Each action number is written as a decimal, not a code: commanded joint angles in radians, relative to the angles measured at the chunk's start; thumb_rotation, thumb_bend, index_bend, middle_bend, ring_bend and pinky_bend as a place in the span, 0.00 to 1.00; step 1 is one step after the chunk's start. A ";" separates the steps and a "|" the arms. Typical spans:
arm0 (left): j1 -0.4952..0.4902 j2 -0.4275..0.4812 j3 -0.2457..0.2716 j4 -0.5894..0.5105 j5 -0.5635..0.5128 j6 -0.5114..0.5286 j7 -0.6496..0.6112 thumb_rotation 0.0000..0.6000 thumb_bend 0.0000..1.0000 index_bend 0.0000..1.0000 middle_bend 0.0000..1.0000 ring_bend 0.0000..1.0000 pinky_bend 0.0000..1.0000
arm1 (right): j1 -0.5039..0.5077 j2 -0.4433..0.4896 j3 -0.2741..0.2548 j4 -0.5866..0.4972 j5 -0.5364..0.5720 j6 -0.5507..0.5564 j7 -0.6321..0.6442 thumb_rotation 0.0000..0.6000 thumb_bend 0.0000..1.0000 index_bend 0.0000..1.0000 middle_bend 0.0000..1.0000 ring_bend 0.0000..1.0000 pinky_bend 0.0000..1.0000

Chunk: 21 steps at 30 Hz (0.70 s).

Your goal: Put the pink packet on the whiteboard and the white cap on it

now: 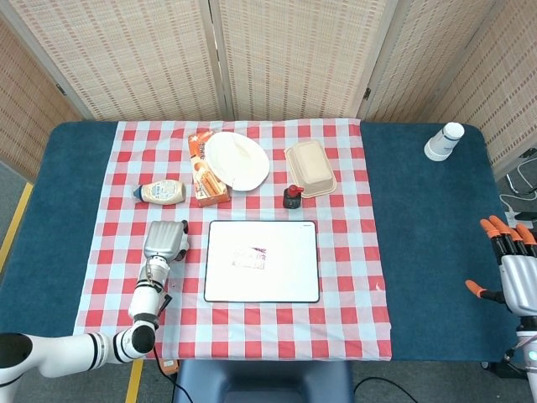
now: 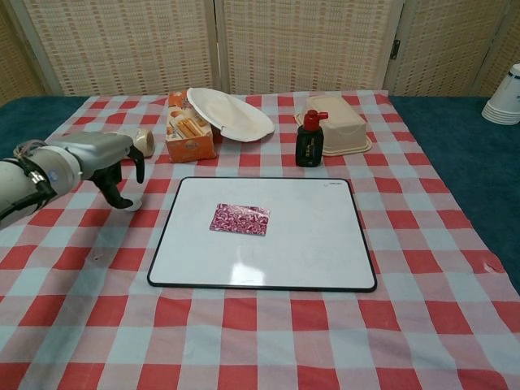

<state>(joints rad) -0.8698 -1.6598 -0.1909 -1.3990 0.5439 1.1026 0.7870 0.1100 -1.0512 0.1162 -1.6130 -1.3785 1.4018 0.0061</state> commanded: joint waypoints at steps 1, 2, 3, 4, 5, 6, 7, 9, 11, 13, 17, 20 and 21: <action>0.003 -0.001 0.001 0.002 0.001 -0.002 -0.002 1.00 0.28 0.42 0.95 0.96 0.97 | 0.000 -0.002 0.000 0.000 -0.002 0.001 -0.002 1.00 0.00 0.07 0.00 0.00 0.02; 0.005 -0.001 0.001 0.004 0.002 -0.002 -0.003 1.00 0.28 0.41 0.95 0.96 0.97 | 0.001 -0.002 0.000 0.001 -0.002 0.002 -0.003 1.00 0.00 0.07 0.00 0.00 0.02; 0.006 -0.002 0.001 0.005 0.005 -0.001 -0.005 1.00 0.28 0.41 0.95 0.96 0.97 | 0.001 -0.003 -0.001 0.001 -0.002 0.002 -0.004 1.00 0.00 0.07 0.00 0.00 0.02; 0.009 -0.004 0.000 0.008 0.009 0.000 -0.010 1.00 0.28 0.41 0.95 0.96 0.97 | 0.001 -0.003 -0.001 0.001 -0.002 0.001 -0.005 1.00 0.00 0.07 0.00 0.00 0.02; 0.010 -0.005 0.001 0.009 0.009 -0.002 -0.011 1.00 0.28 0.41 0.95 0.96 0.97 | 0.001 -0.004 0.000 0.001 -0.001 0.001 -0.005 1.00 0.00 0.07 0.00 0.00 0.02; 0.011 -0.004 0.000 0.010 0.007 -0.006 -0.012 1.00 0.28 0.41 0.95 0.96 0.97 | 0.001 -0.004 0.000 0.001 0.000 0.002 -0.006 1.00 0.00 0.07 0.00 0.00 0.02; 0.012 -0.004 0.000 0.011 0.004 -0.009 -0.011 1.00 0.28 0.41 0.95 0.96 0.97 | 0.001 -0.005 0.000 0.002 0.000 0.002 -0.007 1.00 0.00 0.07 0.00 0.00 0.02; 0.014 -0.005 0.002 0.016 0.004 -0.012 -0.011 1.00 0.28 0.41 0.96 0.96 0.97 | 0.002 -0.005 -0.001 0.002 -0.001 0.000 -0.007 1.00 0.00 0.07 0.00 0.00 0.02; 0.017 -0.006 0.003 0.021 0.006 -0.015 -0.013 1.00 0.28 0.41 0.96 0.96 0.97 | 0.002 -0.005 -0.001 0.003 -0.001 0.000 -0.007 1.00 0.00 0.07 0.00 0.00 0.02; 0.020 -0.009 0.004 0.027 0.010 -0.015 -0.015 1.00 0.28 0.41 0.96 0.96 0.97 | 0.002 -0.005 0.000 0.003 0.000 -0.001 -0.007 1.00 0.00 0.07 0.00 0.00 0.02; 0.023 -0.014 0.006 0.035 0.016 -0.015 -0.015 1.00 0.28 0.41 0.96 0.96 0.97 | 0.001 -0.004 0.000 0.002 0.000 0.001 -0.005 1.00 0.00 0.07 0.00 0.00 0.02; 0.027 -0.018 0.004 0.036 0.014 -0.017 -0.016 1.00 0.28 0.42 0.96 0.96 0.97 | 0.001 -0.004 -0.001 0.003 0.000 0.002 -0.004 1.00 0.00 0.07 0.00 0.00 0.02; 0.027 -0.019 0.003 0.036 0.013 -0.018 -0.016 1.00 0.28 0.42 0.96 0.96 0.97 | 0.001 -0.004 -0.001 0.003 -0.001 0.000 -0.004 1.00 0.00 0.07 0.00 0.00 0.02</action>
<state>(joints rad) -0.8433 -1.6786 -0.1877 -1.3632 0.5575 1.0852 0.7713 0.1114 -1.0548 0.1151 -1.6102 -1.3792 1.4020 0.0025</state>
